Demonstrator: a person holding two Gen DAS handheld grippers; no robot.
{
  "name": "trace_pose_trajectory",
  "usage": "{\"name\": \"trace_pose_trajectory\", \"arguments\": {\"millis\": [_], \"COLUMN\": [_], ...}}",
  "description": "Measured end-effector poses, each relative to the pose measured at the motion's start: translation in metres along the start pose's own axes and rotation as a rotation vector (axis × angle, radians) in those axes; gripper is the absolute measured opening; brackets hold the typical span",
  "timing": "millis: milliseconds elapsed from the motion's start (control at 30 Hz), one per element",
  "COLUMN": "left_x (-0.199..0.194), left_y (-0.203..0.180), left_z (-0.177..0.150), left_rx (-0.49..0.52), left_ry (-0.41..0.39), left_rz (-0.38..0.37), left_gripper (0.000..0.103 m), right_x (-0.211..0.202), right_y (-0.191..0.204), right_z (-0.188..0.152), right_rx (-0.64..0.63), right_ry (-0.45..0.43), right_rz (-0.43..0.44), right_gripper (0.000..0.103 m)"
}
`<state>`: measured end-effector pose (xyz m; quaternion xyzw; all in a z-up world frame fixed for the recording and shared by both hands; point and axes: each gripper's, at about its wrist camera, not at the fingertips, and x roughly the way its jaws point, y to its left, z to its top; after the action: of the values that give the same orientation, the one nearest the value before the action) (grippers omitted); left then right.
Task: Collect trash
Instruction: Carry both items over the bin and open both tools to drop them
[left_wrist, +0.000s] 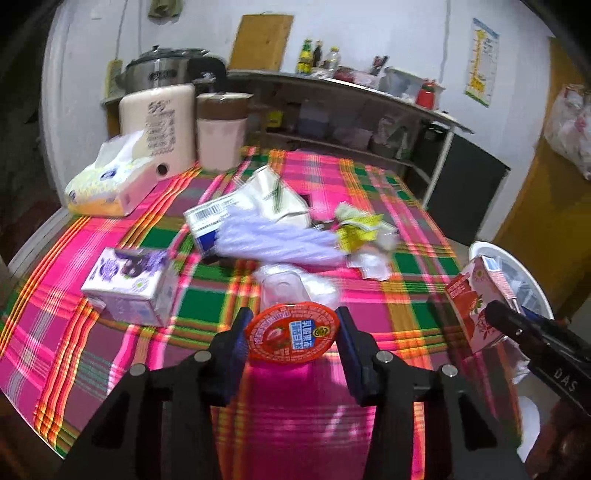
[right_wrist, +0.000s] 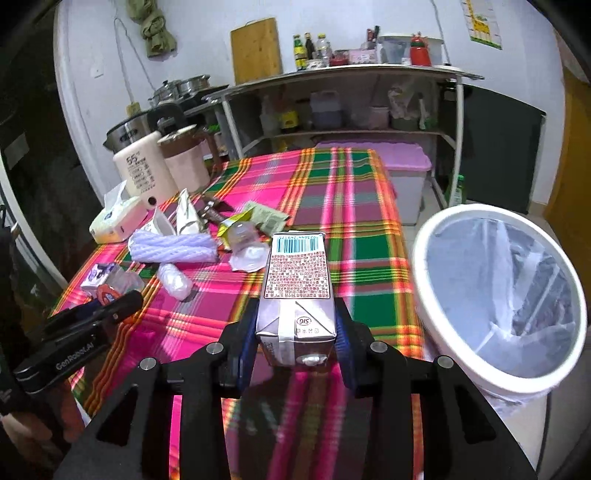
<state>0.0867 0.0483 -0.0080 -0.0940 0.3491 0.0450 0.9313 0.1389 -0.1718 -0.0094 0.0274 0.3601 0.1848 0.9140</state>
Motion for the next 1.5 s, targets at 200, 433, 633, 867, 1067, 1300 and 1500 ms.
{"name": "trace_pose_trajectory", "arguments": {"millis": [200, 433, 633, 867, 1067, 1300, 1500], "left_x": [-0.001, 0.015, 0.029, 0.052, 0.064, 0.067, 0.061], "left_y": [-0.042, -0.109, -0.166, -0.209, -0.227, -0.229, -0.226], "left_z": [0.010, 0.023, 0.030, 0.026, 0.024, 0.025, 0.025], "left_rx": [0.072, 0.179, 0.266, 0.325, 0.365, 0.367, 0.359], "left_ry": [0.007, 0.041, 0.060, 0.115, 0.145, 0.156, 0.138], "left_rz": [-0.102, -0.262, -0.383, -0.455, -0.474, -0.470, -0.467], "left_gripper": [0.047, 0.047, 0.047, 0.047, 0.047, 0.054, 0.056], "right_x": [-0.026, -0.048, -0.055, -0.051, -0.045, -0.038, -0.047], "right_y": [-0.038, -0.094, -0.132, -0.161, -0.171, -0.171, -0.167], "right_z": [0.000, -0.004, -0.006, -0.011, -0.009, -0.009, -0.009], "right_rx": [0.048, 0.122, 0.169, 0.188, 0.189, 0.174, 0.170], "right_ry": [-0.038, -0.054, -0.046, -0.002, 0.007, 0.030, 0.001], "right_rz": [-0.070, -0.165, -0.225, -0.252, -0.257, -0.242, -0.243], "right_gripper": [0.039, 0.039, 0.039, 0.039, 0.039, 0.039, 0.042]}}
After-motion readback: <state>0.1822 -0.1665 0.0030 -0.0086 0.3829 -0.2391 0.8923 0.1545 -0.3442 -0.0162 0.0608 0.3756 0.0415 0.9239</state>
